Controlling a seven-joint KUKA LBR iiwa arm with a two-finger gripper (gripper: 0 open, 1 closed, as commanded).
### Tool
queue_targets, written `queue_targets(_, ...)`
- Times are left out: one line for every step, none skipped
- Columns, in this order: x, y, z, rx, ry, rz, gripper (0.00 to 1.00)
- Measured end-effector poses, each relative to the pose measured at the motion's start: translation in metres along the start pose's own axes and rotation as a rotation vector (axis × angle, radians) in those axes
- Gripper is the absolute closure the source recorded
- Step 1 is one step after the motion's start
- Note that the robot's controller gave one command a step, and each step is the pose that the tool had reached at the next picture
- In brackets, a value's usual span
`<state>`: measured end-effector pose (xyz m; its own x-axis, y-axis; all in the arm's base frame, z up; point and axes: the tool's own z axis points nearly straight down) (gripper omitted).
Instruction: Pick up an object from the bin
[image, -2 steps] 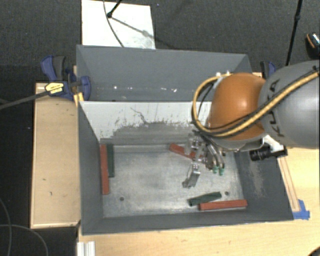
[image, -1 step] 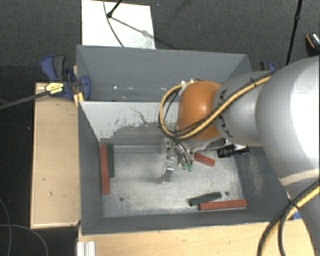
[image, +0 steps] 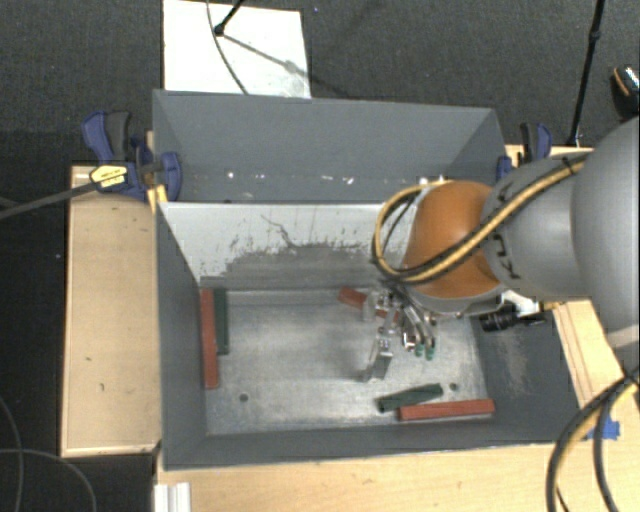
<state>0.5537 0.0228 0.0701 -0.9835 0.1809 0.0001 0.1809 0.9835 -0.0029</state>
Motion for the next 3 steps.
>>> queue_targets(-0.010, -0.121, -0.053, 0.001, -0.007, -0.095, 0.00)
queue_targets(-0.026, -0.064, 0.001, -0.005, -0.001, -0.205, 0.00)
queue_targets(-0.043, -0.021, -0.001, -0.006, -0.006, -0.003, 0.00)
